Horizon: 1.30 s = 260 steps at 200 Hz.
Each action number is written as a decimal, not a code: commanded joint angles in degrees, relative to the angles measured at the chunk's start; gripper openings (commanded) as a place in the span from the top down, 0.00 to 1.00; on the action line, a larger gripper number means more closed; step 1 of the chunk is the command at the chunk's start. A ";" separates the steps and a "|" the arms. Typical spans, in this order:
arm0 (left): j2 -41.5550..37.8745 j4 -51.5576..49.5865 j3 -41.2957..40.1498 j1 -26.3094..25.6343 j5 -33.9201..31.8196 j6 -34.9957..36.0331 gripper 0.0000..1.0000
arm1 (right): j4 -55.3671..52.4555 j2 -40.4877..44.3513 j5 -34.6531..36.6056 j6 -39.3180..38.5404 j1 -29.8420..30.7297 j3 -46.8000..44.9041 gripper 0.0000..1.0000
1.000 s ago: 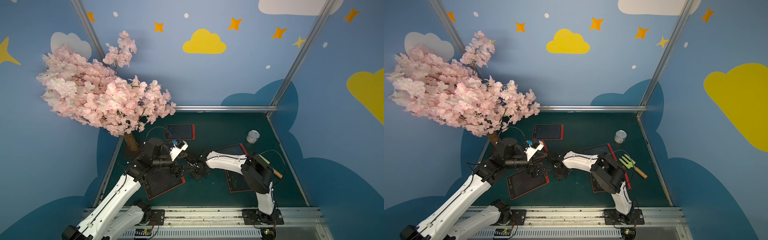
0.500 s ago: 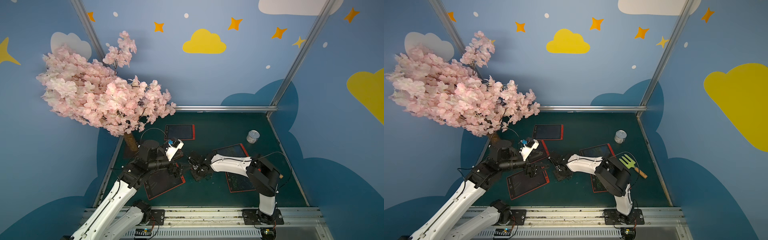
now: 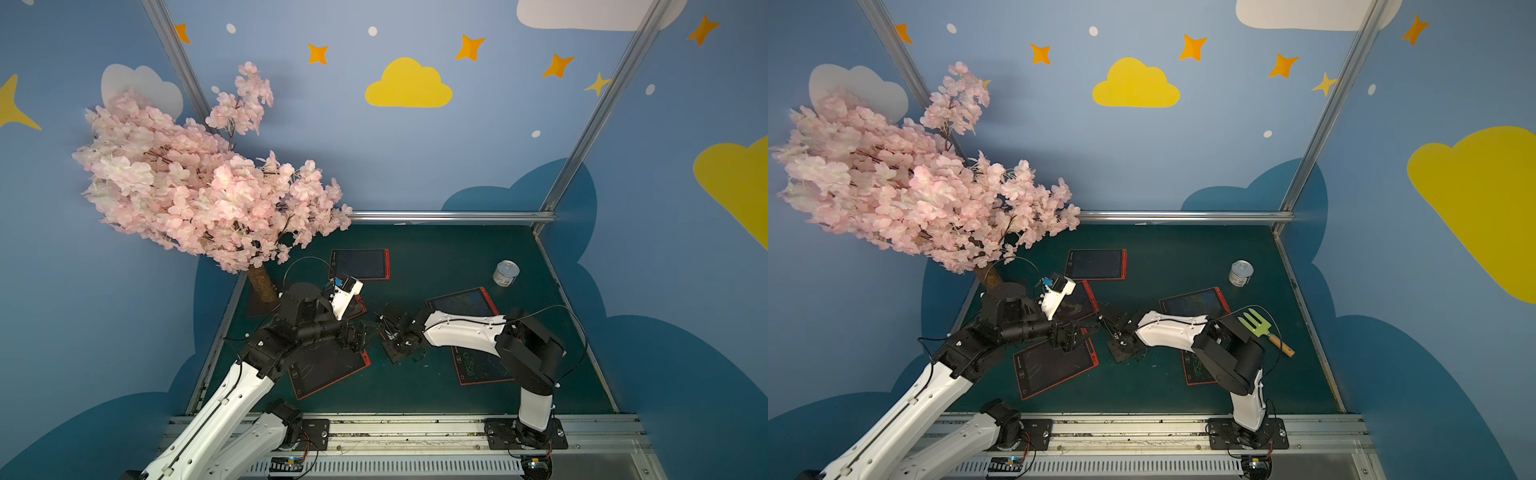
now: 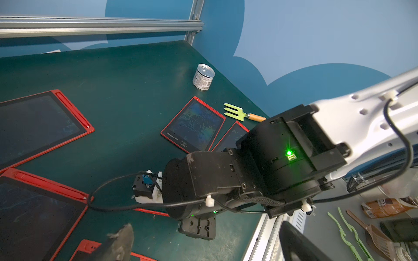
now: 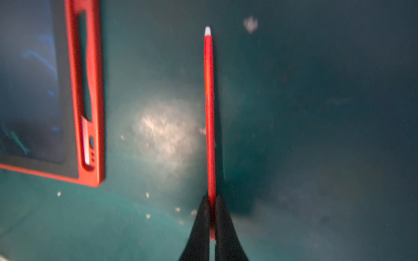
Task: Place the stylus back onto the writing tablet
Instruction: Pick up the stylus from the center of the board.
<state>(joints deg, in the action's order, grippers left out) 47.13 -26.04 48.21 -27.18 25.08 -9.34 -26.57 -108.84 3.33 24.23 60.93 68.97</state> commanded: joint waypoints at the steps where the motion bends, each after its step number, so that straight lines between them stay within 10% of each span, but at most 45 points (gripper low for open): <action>1: -0.26 -0.21 0.29 -0.30 -3.68 -3.83 0.01 | 3.70 -1.16 2.73 0.09 -0.40 -2.73 0.96; 260: 7.94 15.67 -12.51 -0.86 -11.24 -35.71 0.14 | 5.35 22.50 -6.51 -1.84 -9.82 -13.51 0.98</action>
<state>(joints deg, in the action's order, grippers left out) 53.34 -16.14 36.34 -27.81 14.28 -41.82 -21.89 -87.64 -1.58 22.48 51.00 55.66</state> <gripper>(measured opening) 0.869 0.058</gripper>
